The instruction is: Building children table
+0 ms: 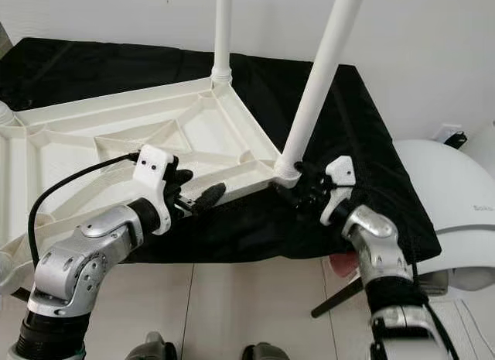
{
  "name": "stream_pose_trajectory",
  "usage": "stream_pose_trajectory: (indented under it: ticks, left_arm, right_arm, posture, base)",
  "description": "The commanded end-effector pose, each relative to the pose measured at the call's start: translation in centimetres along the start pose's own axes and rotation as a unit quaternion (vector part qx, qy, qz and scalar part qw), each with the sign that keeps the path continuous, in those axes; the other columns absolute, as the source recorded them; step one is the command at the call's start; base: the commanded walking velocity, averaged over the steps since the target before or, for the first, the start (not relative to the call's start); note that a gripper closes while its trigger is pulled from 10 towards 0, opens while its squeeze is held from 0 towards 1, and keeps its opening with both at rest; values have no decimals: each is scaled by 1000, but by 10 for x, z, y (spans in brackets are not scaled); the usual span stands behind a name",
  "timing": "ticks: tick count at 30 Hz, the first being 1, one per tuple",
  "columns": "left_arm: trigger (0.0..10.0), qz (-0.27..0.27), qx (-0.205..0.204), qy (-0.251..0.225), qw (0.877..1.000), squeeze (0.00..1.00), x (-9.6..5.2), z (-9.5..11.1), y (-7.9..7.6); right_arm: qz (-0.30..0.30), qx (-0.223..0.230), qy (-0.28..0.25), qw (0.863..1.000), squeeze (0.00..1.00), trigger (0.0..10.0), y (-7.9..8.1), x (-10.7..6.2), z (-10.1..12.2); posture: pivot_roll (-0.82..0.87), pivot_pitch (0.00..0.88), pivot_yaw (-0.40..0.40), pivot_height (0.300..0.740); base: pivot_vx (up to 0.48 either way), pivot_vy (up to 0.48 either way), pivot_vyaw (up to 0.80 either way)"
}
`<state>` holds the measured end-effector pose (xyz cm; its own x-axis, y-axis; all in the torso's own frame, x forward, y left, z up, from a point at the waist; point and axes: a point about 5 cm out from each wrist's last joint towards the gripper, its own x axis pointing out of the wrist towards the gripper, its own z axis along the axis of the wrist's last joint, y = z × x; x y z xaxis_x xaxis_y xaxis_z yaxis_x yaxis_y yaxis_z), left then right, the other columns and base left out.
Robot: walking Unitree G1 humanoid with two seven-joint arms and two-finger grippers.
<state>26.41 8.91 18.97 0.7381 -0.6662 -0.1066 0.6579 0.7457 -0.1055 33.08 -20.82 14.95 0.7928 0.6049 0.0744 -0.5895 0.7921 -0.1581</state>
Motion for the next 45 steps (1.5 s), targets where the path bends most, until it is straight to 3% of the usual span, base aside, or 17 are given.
stream_pose_trajectory:
  ticks: [1, 5, 15, 21, 28, 34, 37, 40, 45]
  left_arm:
    - [10000, -21, -6, -4, 1000, 0, -1, 2, -10]
    - [10000, -52, 1, -6, 999, 0, -9, 5, -19]
    - [10000, -44, 10, 4, 999, 0, -17, 4, -18]
    - [10000, -33, 11, 8, 999, 0, -20, 3, -17]
    - [10000, -46, 9, 7, 999, 0, -17, 5, -18]
    - [10000, -56, 12, 13, 998, 0, -13, 4, -17]
    - [10000, -56, 14, 13, 998, 0, -13, 4, -15]
    - [10000, -53, 29, 17, 998, 0, -13, 6, -9]
    - [10000, -51, 34, 17, 998, 0, -13, 6, -7]
  right_arm:
    - [-42, -21, 7, 999, 0, 10000, -15, -1, 1]
    - [-77, -20, 8, 997, 0, 10000, -30, 8, 6]
    - [-67, -31, 21, 997, 0, 10000, -37, 19, 12]
    - [-86, -49, 18, 995, 0, 10000, -42, 13, 11]
    - [-68, -44, -17, 997, 0, 10000, -44, -12, 16]
    - [-35, -25, -10, 999, 0, 10000, -35, -30, 15]
    - [-15, -21, -10, 1000, 0, 10000, -30, -31, 15]
    - [67, -1, -9, 998, 0, 10000, -10, -27, 17]
    - [89, 4, -9, 996, 0, 10000, -5, -25, 18]
  posture:
    - [34, 70, -91, 740]
    - [37, 71, -84, 740]
    - [68, 74, -95, 740]
    - [68, 70, -100, 740]
    - [16, 62, -76, 740]
    - [-12, 62, -62, 740]
    - [-13, 60, -61, 740]
    - [-12, 58, -64, 740]
    - [-12, 58, -64, 740]
  base:
    - [0, 0, 0]
    - [0, 0, 0]
    - [0, 0, 0]
    - [0, 0, 0]
    - [0, 0, 0]
    - [0, 0, 0]
    - [0, 0, 0]
    - [0, 0, 0]
    - [0, 0, 0]
